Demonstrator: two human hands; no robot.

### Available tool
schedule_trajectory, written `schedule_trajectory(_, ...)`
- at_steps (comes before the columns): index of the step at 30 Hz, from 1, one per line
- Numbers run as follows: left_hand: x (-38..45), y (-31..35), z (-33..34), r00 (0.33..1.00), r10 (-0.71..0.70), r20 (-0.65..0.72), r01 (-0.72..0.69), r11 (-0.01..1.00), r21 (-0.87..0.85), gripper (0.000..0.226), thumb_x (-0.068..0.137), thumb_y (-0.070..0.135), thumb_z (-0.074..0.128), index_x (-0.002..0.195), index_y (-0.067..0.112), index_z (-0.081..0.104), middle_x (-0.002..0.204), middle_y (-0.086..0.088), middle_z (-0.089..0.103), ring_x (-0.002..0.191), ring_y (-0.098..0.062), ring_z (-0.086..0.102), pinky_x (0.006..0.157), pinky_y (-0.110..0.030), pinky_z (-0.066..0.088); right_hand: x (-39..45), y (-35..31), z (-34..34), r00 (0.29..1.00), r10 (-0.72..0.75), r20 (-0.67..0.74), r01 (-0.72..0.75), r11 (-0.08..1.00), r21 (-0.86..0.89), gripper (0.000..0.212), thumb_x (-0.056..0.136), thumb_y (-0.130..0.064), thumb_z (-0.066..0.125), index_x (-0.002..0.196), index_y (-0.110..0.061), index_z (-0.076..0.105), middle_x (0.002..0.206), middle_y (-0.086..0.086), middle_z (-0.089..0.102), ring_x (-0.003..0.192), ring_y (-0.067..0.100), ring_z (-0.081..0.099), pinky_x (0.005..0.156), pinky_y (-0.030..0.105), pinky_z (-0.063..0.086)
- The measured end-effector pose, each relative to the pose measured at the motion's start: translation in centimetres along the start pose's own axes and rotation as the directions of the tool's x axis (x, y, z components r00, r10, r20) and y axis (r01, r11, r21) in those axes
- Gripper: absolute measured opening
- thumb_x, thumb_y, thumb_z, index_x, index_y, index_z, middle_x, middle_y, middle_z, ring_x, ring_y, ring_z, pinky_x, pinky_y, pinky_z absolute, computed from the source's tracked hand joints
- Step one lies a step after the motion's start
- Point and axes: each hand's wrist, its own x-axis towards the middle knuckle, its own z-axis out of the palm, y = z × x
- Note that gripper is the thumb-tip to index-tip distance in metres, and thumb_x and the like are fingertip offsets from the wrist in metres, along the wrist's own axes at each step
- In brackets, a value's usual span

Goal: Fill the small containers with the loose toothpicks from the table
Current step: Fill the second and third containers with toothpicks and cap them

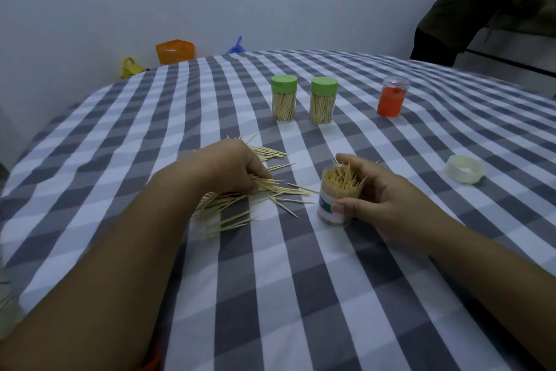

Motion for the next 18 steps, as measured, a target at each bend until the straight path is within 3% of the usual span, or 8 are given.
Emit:
schedule_trajectory(4, 0.2, 0.9, 0.4, 0.998, 0.018, -0.061, -0.018, 1.0, -0.012, 0.032, 0.088, 0.02, 0.065, 0.119, 0.029, 0.066, 0.116, 0.006, 0.067, 0.101, -0.014, 0.058, 0.086, -0.023, 0.044, 0.2, 0.0, 0.0, 1.0, 0.007, 0.002, -0.007, 0.999, -0.034, 0.079, 0.073, -0.03, 0.072, 0.141, -0.039, 0.034, 0.118, -0.024, 0.047, 0.108, -0.003, 0.053, 0.085, 0.007, 0.046)
schedule_trajectory(7, 0.5, 1.0, 0.7, 0.991, 0.029, -0.129, -0.041, 0.995, -0.091, 0.028, 0.089, 0.021, 0.063, 0.115, 0.029, 0.068, 0.113, 0.006, 0.068, 0.1, -0.014, 0.059, 0.089, -0.027, 0.047, 0.2, 0.0, -0.1, 1.0, 0.013, 0.007, -0.013, 0.999, -0.05, 0.078, 0.075, -0.029, 0.071, 0.142, -0.038, 0.032, 0.124, -0.02, 0.045, 0.114, 0.002, 0.051, 0.092, 0.015, 0.046)
schedule_trajectory(9, 0.7, 1.0, 0.8, 0.979, 0.035, -0.199, -0.082, 0.969, -0.231, 0.026, 0.089, 0.017, 0.064, 0.113, 0.026, 0.07, 0.102, 0.007, 0.07, 0.088, -0.01, 0.06, 0.08, -0.025, 0.049, 0.1, 0.0, -0.1, 1.0, 0.007, 0.011, -0.006, 0.999, -0.042, 0.082, 0.069, -0.037, 0.07, 0.142, -0.038, 0.033, 0.128, -0.017, 0.047, 0.117, 0.004, 0.051, 0.099, 0.022, 0.046)
schedule_trajectory(12, 0.8, 0.8, 0.8, 0.962, -0.009, -0.271, -0.141, 0.839, -0.525, 0.023, 0.088, 0.013, 0.065, 0.107, 0.024, 0.07, 0.086, 0.01, 0.07, 0.081, -0.008, 0.063, 0.075, -0.02, 0.05, 0.1, 0.0, -0.1, 1.0, -0.002, 0.016, 0.002, 1.0, -0.018, 0.086, 0.063, -0.041, 0.069, 0.142, -0.037, 0.034, 0.131, -0.014, 0.05, 0.119, 0.005, 0.052, 0.101, 0.025, 0.045)
schedule_trajectory(15, 1.1, 0.9, 1.1, 0.978, -0.011, -0.208, -0.153, 0.643, -0.75, 0.013, 0.09, 0.011, 0.06, 0.097, 0.019, 0.068, 0.09, -0.002, 0.073, 0.09, -0.015, 0.069, 0.082, -0.027, 0.054, 0.1, 0.1, -0.2, 1.0, 0.001, 0.022, 0.0, 1.0, -0.019, 0.077, 0.076, -0.028, 0.071, 0.142, -0.035, 0.033, 0.132, -0.013, 0.049, 0.118, 0.004, 0.052, 0.1, 0.023, 0.045)
schedule_trajectory(18, 1.4, 1.5, 1.6, 0.99, -0.024, -0.142, -0.117, 0.441, -0.89, 0.013, 0.094, 0.007, 0.052, 0.097, 0.012, 0.064, 0.091, -0.006, 0.071, 0.088, -0.013, 0.07, 0.074, -0.019, 0.055, 0.1, 0.2, -0.2, 1.0, 0.005, 0.029, -0.005, 1.0, -0.004, 0.075, 0.078, -0.026, 0.071, 0.142, -0.035, 0.033, 0.133, -0.011, 0.051, 0.117, 0.005, 0.053, 0.101, 0.026, 0.046)
